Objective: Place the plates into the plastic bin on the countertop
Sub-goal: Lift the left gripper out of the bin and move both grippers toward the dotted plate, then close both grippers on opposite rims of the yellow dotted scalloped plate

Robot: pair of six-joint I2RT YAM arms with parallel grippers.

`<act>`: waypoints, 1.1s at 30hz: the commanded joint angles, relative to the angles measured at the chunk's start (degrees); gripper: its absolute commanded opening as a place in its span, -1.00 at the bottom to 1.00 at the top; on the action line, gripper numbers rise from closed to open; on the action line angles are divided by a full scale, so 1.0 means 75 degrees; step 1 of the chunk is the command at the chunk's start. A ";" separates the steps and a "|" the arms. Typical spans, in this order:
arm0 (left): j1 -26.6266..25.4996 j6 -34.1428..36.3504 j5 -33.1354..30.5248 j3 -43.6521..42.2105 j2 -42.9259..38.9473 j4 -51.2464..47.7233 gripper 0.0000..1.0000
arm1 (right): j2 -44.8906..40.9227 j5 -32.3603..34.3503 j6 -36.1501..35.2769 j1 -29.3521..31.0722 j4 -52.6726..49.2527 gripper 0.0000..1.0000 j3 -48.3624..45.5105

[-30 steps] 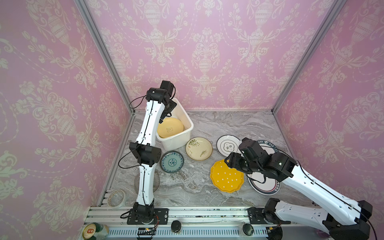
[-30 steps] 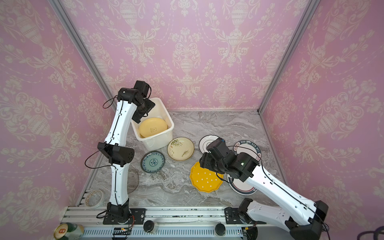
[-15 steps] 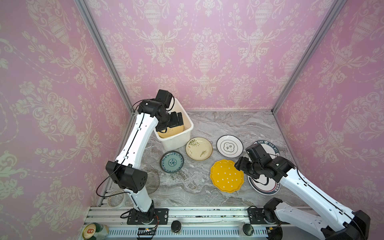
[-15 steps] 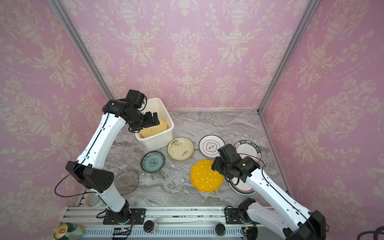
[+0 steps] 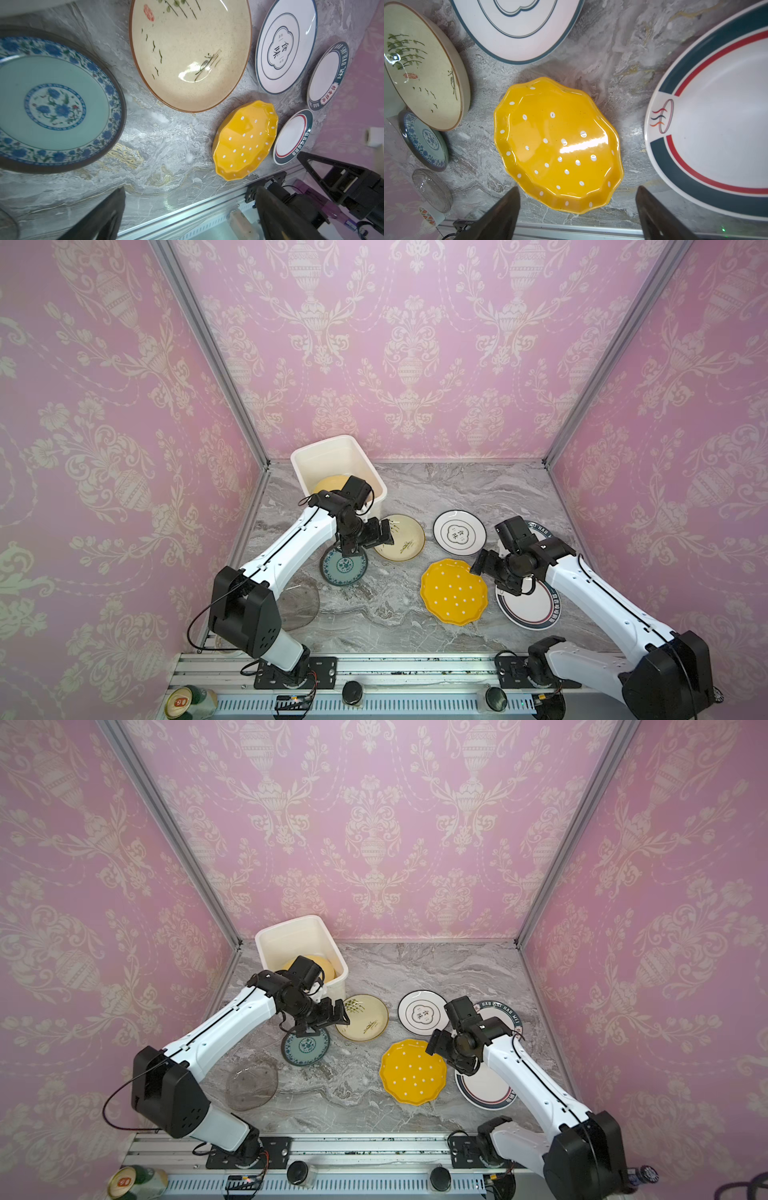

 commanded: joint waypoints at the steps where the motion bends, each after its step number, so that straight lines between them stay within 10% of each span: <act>1: -0.0225 -0.1400 0.0520 -0.0569 -0.0266 0.1266 0.99 | 0.0236 -0.0619 -0.0596 -0.0263 0.0463 0.76 -0.0070; 33: -0.2561 -0.3327 0.1974 -0.0880 0.2476 0.3402 0.93 | 0.1686 -0.1175 -0.2260 -0.0695 0.1613 0.77 -0.0855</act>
